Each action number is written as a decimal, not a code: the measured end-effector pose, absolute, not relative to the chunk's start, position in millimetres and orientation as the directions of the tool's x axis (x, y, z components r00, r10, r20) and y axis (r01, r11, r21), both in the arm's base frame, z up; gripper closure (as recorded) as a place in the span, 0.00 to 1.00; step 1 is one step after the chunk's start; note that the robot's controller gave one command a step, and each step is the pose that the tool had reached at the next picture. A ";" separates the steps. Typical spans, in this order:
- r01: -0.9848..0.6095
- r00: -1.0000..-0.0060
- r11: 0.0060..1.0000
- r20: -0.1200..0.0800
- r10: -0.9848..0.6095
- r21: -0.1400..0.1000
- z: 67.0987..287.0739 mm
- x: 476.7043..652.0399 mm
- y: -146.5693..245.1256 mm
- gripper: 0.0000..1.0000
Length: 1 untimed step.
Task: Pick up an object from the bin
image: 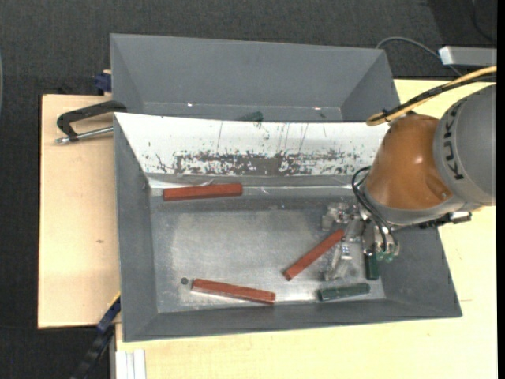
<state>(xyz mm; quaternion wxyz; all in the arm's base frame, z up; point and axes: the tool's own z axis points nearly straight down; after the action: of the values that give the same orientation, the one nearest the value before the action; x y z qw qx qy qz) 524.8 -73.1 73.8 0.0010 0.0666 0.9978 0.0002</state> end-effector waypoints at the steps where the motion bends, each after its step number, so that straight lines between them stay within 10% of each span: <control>1: 0.149 -0.989 0.989 -0.004 0.149 0.001 82.6 519.8 -61.2 1.00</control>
Offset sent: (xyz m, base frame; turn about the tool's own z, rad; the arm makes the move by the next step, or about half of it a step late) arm 0.0000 0.0000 0.0000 0.0000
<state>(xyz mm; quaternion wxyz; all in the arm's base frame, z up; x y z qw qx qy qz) 519.8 -61.2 82.6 0.0021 0.0746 0.9972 0.0003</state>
